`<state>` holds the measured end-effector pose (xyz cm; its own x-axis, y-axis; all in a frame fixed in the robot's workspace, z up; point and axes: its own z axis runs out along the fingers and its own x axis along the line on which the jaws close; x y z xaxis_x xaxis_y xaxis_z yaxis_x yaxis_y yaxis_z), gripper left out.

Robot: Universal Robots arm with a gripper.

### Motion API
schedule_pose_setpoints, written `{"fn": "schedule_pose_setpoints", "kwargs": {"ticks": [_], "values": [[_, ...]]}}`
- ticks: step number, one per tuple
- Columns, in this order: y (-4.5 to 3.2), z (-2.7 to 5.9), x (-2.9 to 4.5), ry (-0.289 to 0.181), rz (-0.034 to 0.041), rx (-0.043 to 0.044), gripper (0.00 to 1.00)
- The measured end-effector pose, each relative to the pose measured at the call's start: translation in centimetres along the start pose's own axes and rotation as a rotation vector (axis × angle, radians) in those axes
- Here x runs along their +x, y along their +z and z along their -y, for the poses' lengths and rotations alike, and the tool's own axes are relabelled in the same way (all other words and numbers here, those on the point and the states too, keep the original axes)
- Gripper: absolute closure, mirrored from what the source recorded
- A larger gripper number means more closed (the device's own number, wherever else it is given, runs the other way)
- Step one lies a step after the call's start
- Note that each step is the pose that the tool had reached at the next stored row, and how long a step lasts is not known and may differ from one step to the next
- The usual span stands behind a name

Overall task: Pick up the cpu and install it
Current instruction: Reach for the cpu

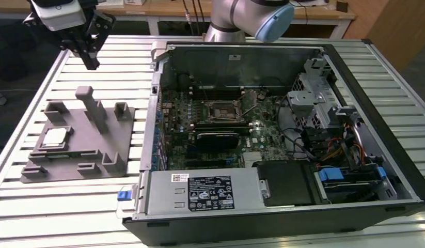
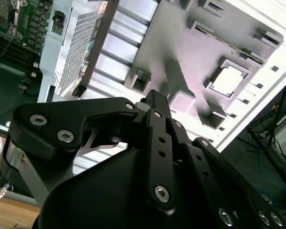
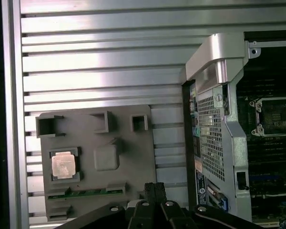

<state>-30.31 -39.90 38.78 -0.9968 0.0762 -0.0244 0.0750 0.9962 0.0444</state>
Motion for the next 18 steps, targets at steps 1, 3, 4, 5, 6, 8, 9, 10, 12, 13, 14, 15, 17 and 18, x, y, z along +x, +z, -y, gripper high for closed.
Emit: {"fn": "schedule_pose_setpoints", "kwargs": {"ticks": [1,3,4,5,6,8,9,10,12,13,14,15,17,18], "values": [[0.01,0.02,0.18,0.000,0.0000,0.0000,0.89],[0.02,0.07,0.59,0.000,0.0001,0.0000,0.89],[0.02,0.10,0.80,0.000,0.0000,0.0000,0.89],[0.04,0.14,1.02,0.000,0.0000,0.0000,0.89],[0.07,0.28,1.33,0.000,0.0000,0.0001,0.89],[0.13,0.58,1.97,0.000,0.0001,-0.0001,0.89],[0.15,0.71,2.33,0.000,0.0000,0.0001,0.89],[0.17,0.79,2.67,0.000,0.0001,-0.0001,0.89],[0.18,0.91,3.32,0.000,0.0000,0.0001,0.89],[0.18,0.95,3.62,0.000,0.0000,0.0001,0.89],[0.18,0.98,3.94,0.000,0.0000,0.0000,0.89],[0.17,1.00,4.24,0.000,0.0000,0.0000,0.89],[0.16,1.04,4.77,0.000,-0.0001,0.0001,0.89],[0.16,1.06,5.02,0.000,0.0000,0.0001,0.89]]}}
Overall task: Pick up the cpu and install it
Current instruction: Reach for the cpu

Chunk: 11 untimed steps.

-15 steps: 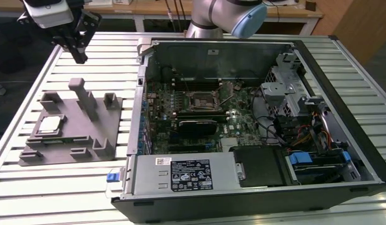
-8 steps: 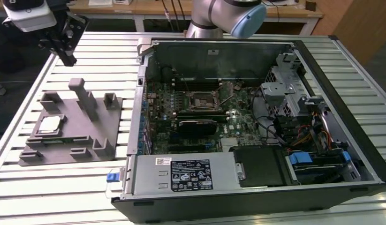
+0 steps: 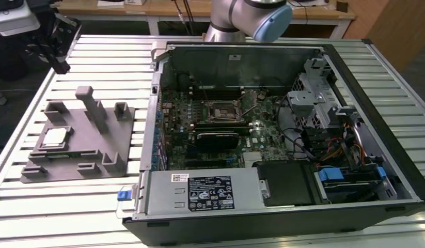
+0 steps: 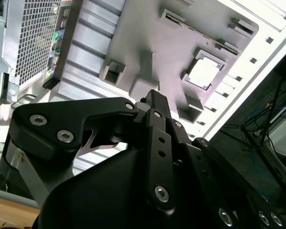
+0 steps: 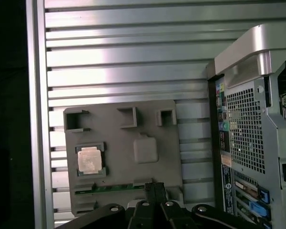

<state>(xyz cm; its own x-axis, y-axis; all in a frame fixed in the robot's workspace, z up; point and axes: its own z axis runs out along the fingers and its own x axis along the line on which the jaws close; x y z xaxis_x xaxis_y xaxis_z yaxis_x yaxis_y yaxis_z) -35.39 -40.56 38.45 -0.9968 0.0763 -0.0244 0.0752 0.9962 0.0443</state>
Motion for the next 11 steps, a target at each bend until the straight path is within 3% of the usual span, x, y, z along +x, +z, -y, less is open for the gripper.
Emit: {"fn": "schedule_pose_setpoints", "kwargs": {"ticks": [11], "values": [[-0.02,0.20,2.56,0.000,0.0000,-0.0001,0.89]]}}
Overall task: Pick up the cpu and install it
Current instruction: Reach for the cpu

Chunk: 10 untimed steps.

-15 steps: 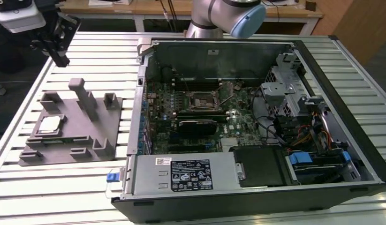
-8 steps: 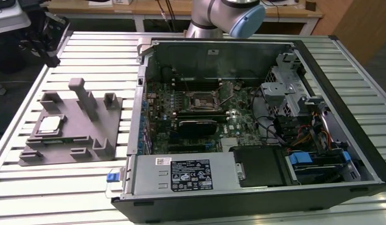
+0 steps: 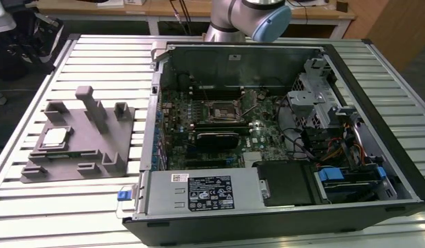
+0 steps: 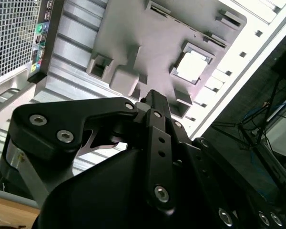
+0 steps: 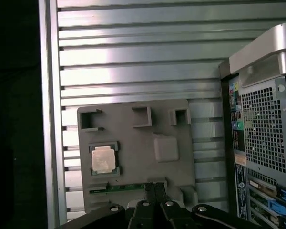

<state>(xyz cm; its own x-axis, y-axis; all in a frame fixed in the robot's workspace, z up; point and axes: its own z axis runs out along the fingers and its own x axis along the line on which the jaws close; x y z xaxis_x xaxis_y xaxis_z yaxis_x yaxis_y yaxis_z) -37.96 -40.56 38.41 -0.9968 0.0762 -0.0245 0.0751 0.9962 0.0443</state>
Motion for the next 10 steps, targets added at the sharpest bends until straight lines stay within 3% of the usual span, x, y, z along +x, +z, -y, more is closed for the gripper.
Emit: {"fn": "schedule_pose_setpoints", "kwargs": {"ticks": [10], "values": [[0.00,0.18,2.35,0.000,0.0000,0.0000,0.89]]}}
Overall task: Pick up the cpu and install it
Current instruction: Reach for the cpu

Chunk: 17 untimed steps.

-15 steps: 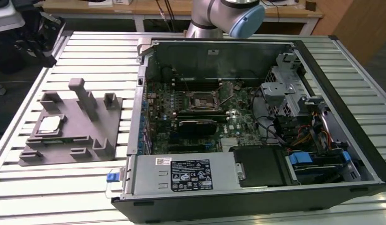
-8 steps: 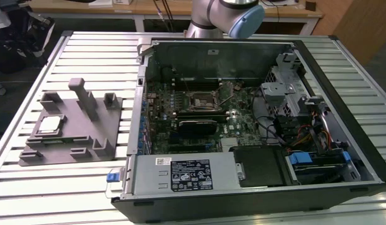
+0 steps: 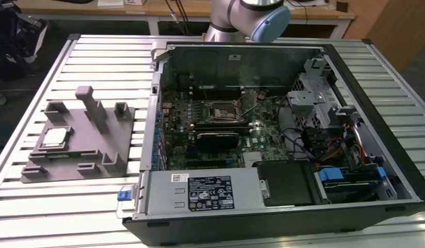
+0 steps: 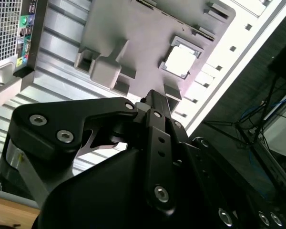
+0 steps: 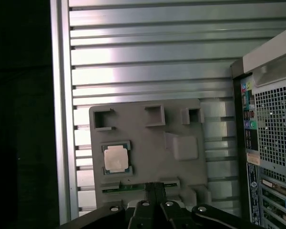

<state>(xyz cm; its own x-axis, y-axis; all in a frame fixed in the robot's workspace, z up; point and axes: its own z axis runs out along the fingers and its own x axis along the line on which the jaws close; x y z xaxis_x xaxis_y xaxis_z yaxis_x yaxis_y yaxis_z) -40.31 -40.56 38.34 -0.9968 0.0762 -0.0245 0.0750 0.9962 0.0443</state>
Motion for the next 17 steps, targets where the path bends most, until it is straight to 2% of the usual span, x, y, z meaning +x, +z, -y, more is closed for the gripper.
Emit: {"fn": "schedule_pose_setpoints", "kwargs": {"ticks": [17], "values": [[-0.01,0.31,4.04,0.000,0.0000,0.0000,0.89]]}}
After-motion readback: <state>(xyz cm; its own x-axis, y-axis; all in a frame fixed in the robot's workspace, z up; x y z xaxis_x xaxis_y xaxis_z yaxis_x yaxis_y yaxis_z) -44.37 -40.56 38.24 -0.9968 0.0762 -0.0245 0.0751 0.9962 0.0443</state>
